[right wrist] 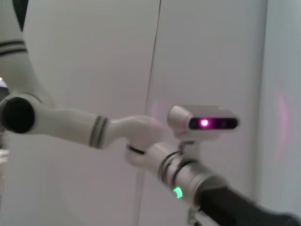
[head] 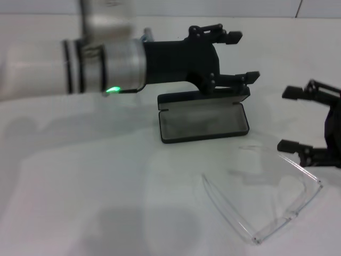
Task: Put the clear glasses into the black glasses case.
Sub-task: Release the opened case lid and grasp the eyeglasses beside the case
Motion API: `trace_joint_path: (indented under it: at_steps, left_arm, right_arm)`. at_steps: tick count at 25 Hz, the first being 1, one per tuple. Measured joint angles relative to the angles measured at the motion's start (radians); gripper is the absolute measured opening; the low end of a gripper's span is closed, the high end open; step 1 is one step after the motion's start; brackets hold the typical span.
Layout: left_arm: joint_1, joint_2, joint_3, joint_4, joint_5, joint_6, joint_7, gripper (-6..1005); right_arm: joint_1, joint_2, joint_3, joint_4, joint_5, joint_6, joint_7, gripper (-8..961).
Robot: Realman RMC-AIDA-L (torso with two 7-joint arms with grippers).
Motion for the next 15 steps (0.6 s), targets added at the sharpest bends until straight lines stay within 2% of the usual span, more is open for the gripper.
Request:
trace_joint_path:
  at_steps: [3,4,5,6,8,11,15]
  left_arm:
    - [0.087,0.001,-0.034,-0.018,-0.189,0.138,0.106,819]
    - [0.119,0.0,-0.057,-0.033,-0.234,0.182,0.127,818]
    - [0.151,0.0,-0.088,-0.064,-0.289,0.228,0.146,818]
    - [0.163,0.0,-0.102,-0.083,-0.312,0.245,0.155,818]
    - [0.188,0.001,-0.148,-0.154,-0.371,0.297,0.179,818]
    - [0.196,0.004,-0.235,-0.27,-0.401,0.377,0.199,817]
    - [0.187,0.005,-0.301,-0.378,-0.399,0.45,0.249,817]
  right_arm:
    - [0.009,-0.025,0.076,-0.195,-0.195,0.031,0.156,825]
    - [0.015,-0.027,0.106,-0.261,-0.271,0.045,0.209,825]
    - [0.027,-0.022,0.15,-0.349,-0.416,0.058,0.295,824]
    - [0.035,-0.018,0.175,-0.403,-0.503,0.06,0.345,823]
    - [0.073,0.005,0.21,-0.532,-0.729,0.024,0.46,822]
    - [0.152,0.066,0.221,-0.705,-1.031,-0.085,0.613,821]
    - [0.236,0.142,0.221,-0.814,-1.27,-0.221,0.69,819]
